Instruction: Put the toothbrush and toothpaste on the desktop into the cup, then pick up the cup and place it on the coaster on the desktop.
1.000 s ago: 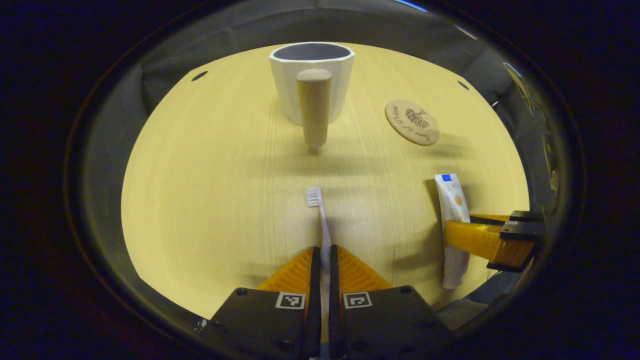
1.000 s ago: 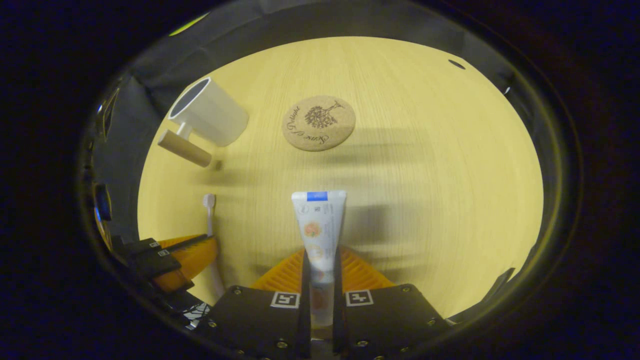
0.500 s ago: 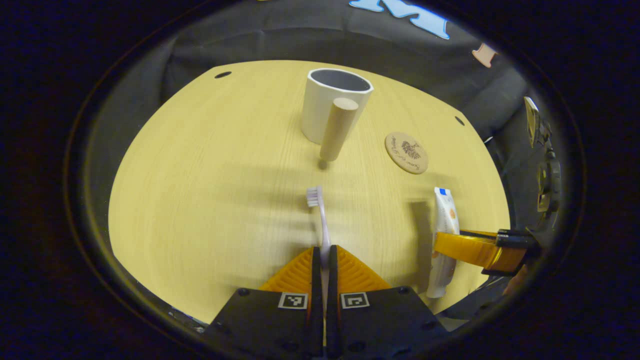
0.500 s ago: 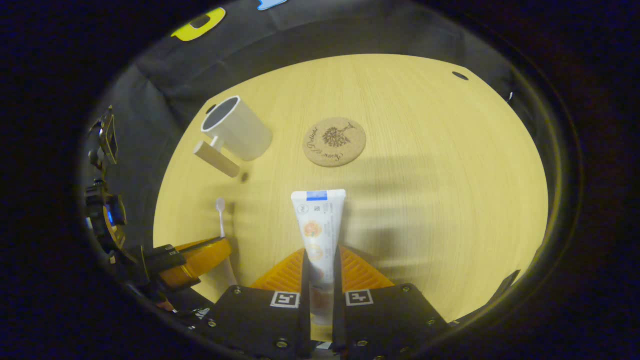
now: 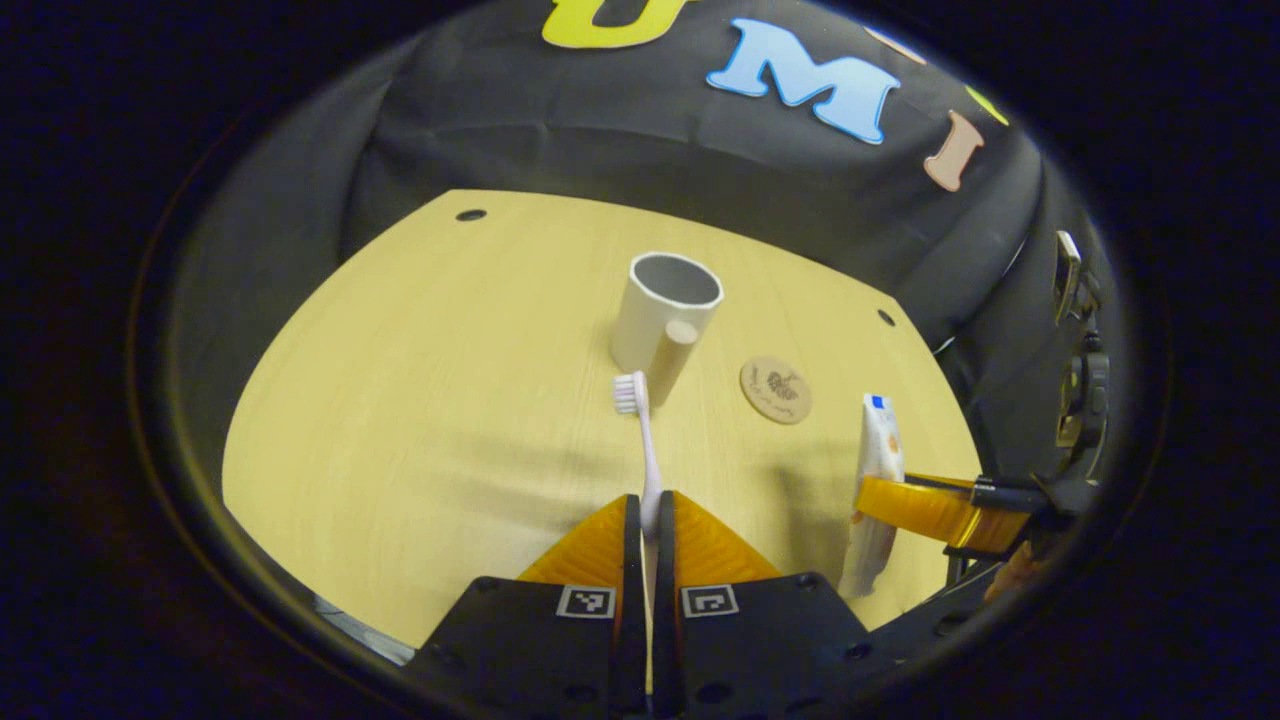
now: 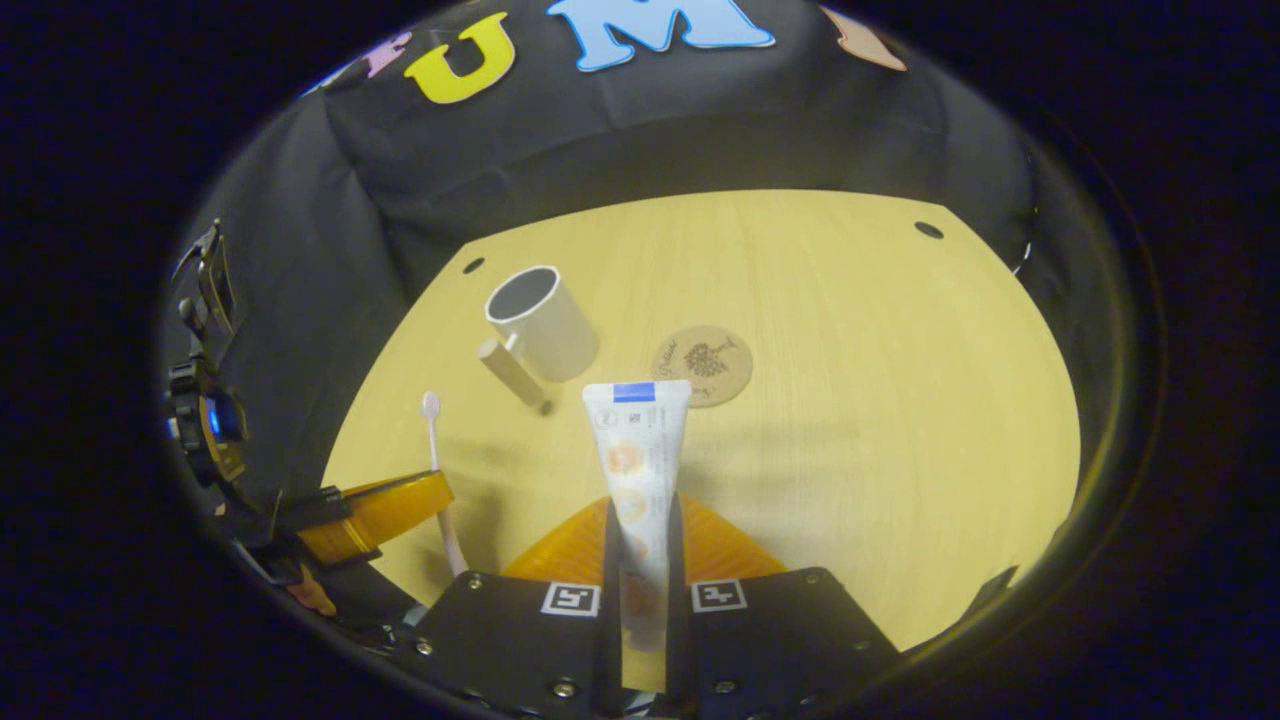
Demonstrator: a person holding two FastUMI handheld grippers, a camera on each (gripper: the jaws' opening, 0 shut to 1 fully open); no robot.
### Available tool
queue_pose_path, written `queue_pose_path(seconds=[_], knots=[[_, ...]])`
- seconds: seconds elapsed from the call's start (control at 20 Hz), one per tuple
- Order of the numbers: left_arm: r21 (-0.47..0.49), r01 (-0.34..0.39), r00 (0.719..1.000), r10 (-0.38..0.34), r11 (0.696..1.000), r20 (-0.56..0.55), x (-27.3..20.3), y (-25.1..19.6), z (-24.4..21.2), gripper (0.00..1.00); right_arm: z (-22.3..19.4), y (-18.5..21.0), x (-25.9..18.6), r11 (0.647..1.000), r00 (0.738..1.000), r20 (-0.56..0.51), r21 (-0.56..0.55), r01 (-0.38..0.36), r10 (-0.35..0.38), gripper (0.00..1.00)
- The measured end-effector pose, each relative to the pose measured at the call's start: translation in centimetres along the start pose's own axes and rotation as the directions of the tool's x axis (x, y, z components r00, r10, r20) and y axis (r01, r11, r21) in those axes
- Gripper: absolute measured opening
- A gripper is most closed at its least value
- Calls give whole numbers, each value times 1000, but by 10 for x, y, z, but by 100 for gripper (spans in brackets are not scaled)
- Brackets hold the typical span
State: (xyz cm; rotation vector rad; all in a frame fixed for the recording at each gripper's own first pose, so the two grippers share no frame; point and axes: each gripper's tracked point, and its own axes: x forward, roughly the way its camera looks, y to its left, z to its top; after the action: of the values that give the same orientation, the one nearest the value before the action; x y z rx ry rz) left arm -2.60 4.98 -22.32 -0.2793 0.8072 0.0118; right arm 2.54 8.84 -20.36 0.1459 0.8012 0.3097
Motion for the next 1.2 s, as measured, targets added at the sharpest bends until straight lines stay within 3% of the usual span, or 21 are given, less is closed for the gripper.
queue_pose_path(seconds=[0.25, 0.55, 1.0, 1.2], knots=[[-17, 13, 988, -10, 1000, 152, -69, 34, 52, 10, 28, 10, -14, 999, 995, 99, -53, -11, 16, 18], [-12, 16, 959, -12, 1000, 283, -83, 40, 97, 10, 55, 24, -17, 995, 983, 181, -99, -24, 41, 18], [6, 86, 858, -77, 996, 507, -93, 38, 188, 10, 97, 33, -16, 989, 958, 281, -143, -26, 65, 18], [9, 139, 810, -119, 990, 574, -78, 30, 223, 10, 104, 30, -11, 991, 960, 275, -137, -10, 48, 18]])
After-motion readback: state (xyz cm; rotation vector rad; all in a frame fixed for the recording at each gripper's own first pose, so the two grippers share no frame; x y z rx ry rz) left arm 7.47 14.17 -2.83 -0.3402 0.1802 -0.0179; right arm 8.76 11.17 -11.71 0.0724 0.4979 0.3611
